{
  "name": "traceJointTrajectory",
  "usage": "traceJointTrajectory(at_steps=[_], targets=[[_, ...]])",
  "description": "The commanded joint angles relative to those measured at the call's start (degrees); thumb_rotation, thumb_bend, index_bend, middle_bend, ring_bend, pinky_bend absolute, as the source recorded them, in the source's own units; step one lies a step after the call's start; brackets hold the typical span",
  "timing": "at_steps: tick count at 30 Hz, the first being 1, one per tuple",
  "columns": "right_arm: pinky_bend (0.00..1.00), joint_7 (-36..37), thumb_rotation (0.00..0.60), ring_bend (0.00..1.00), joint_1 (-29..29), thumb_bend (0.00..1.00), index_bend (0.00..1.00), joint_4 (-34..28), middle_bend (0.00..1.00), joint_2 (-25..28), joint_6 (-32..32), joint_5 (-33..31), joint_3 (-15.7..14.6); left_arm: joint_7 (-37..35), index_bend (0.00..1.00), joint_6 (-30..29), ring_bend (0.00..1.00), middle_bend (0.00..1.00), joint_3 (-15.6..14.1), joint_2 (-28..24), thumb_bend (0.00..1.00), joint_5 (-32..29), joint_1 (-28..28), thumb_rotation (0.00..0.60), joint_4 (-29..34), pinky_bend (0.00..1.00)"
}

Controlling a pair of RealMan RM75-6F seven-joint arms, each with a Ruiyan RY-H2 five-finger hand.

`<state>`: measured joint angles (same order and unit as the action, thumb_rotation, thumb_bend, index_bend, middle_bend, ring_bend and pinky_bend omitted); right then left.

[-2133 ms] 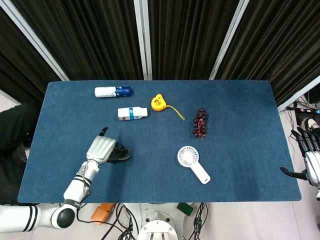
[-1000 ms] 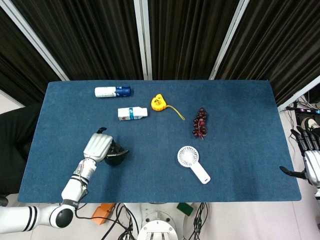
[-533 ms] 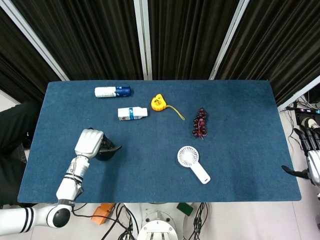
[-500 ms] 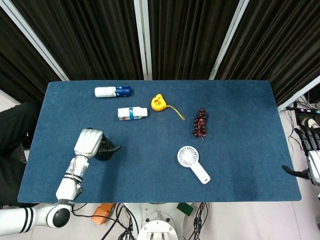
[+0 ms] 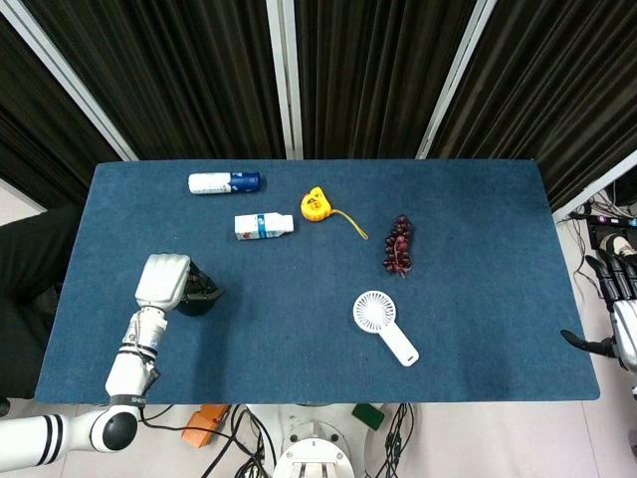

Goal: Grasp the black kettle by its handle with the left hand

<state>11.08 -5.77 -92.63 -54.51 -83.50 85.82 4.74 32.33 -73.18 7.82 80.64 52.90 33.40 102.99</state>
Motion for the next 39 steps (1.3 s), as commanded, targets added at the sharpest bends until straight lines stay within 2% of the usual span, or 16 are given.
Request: traceJointTrajectory(at_steps=[1, 5, 14, 19, 21, 31, 39], targets=[[0.0, 0.0, 0.6, 0.0, 0.0, 0.0, 0.0, 0.0, 0.03, 0.0, 0.0, 0.0, 0.0, 0.0, 1.0, 0.0, 1.0, 1.0, 0.2, 0.0, 0.21, -0.2, -0.1, 0.241, -0.2, 0.55], [0.0, -0.1, 0.6, 0.0, 0.1, 0.0, 0.0, -0.2, 0.03, 0.2, -0.3, 0.1, 0.1, 0.2, 1.0, 0.0, 1.0, 1.0, 0.4, 0.2, 0.27, -0.5, -0.2, 0.244, -0.7, 0.55], [0.0, -0.3, 0.6, 0.0, 0.5, 0.0, 0.0, -0.4, 0.03, 0.3, -1.0, 0.3, 0.0, 0.1, 1.0, -0.1, 1.0, 1.0, 0.5, 0.1, 0.41, -0.2, -0.7, 0.377, -1.4, 0.55], [0.0, -0.4, 0.6, 0.0, 0.7, 0.0, 0.0, -0.5, 0.03, 0.4, -1.3, 0.4, 0.0, 0.2, 1.0, -0.7, 1.0, 1.0, 0.4, -0.2, 0.44, 0.6, -1.2, 0.413, -1.2, 0.55], [0.0, -0.4, 0.6, 0.0, 0.8, 0.0, 0.0, -0.6, 0.03, 0.4, -1.5, 0.5, 0.0, 0.4, 1.0, -1.1, 1.0, 1.0, 0.2, -0.5, 0.45, 1.1, -1.4, 0.446, -0.9, 0.56], [0.0, -0.6, 0.6, 0.0, 1.0, 0.0, 0.0, -0.9, 0.03, 0.5, -1.8, 0.7, -0.2, 6.9, 1.0, -5.7, 1.0, 1.0, -0.5, 0.5, 0.45, 4.3, -1.7, 0.469, -1.2, 0.57], [0.0, -0.3, 0.6, 0.0, 1.2, 0.0, 0.0, -0.6, 0.03, 0.5, -1.8, 0.6, -0.2, 7.8, 1.0, -5.5, 1.0, 1.0, 0.2, 1.1, 0.44, 4.3, -1.7, 0.468, -0.8, 0.57]])
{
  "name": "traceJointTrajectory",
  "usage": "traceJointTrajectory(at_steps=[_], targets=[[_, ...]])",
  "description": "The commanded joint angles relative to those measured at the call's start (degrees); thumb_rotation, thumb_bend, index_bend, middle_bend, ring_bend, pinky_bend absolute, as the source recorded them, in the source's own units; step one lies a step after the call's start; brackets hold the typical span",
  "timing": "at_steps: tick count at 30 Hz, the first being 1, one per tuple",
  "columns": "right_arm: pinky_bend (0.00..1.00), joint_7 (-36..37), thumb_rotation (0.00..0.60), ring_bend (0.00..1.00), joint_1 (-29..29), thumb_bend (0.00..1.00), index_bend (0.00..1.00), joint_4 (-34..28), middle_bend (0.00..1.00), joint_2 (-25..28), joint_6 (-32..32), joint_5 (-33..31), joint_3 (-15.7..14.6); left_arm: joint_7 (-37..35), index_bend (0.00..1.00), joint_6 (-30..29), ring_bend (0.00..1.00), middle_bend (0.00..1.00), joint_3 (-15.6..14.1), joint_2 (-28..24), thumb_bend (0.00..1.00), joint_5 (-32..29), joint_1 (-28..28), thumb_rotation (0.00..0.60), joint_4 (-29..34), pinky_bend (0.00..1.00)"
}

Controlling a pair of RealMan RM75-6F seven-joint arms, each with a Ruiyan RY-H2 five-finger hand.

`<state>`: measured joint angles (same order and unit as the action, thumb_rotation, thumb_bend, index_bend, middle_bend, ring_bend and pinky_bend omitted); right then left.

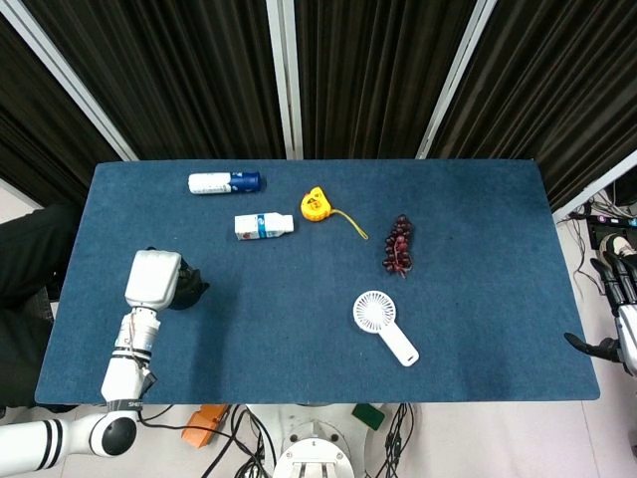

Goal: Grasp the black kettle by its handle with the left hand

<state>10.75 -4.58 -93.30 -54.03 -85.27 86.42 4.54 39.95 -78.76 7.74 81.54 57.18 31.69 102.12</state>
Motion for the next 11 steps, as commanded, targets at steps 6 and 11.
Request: traceJointTrajectory(at_steps=[6, 11], targets=[[0.0, 0.2, 0.6, 0.0, -0.1, 0.0, 0.0, 0.3, 0.03, -0.2, 0.3, -0.2, 0.0, 0.2, 1.0, 0.7, 1.0, 1.0, 0.8, 0.6, 0.44, -0.1, 0.2, 0.467, -0.5, 0.57], [0.0, 0.3, 0.6, 0.0, -0.1, 0.0, 0.0, 0.4, 0.03, -0.2, 0.6, -0.4, 0.1, 0.3, 1.0, 0.8, 1.0, 1.0, 1.0, 1.0, 0.44, -0.2, 0.2, 0.469, -1.0, 0.57]])
